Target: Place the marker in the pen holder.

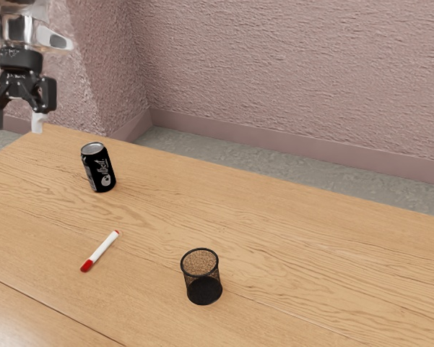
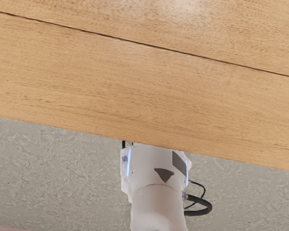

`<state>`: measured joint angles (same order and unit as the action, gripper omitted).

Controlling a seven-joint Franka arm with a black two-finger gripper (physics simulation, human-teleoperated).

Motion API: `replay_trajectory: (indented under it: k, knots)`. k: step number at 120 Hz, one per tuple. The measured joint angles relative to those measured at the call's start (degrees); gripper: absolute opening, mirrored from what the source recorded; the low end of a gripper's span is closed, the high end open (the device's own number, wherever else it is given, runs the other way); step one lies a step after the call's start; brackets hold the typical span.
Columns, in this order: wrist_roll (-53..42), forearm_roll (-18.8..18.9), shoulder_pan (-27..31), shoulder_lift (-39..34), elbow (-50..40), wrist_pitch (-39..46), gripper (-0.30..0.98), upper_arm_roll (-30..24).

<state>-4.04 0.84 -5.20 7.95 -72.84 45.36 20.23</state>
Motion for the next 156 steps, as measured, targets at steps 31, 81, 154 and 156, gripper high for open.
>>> replay_trajectory:
  k: [31,81,154,156]
  knots:
    - [-5.8,-4.0,5.5,0.8,-6.5,35.0,0.67,1.6]
    - [-8.9,0.9,-1.9,-15.8,-59.3,67.8,0.67,2.5]
    - [-11.5,4.0,-1.6,-5.0,-71.2,101.9,0.66,2.8]
    - [-11.5,4.0,-1.7,-4.7,-71.2,102.2,0.66,2.8]
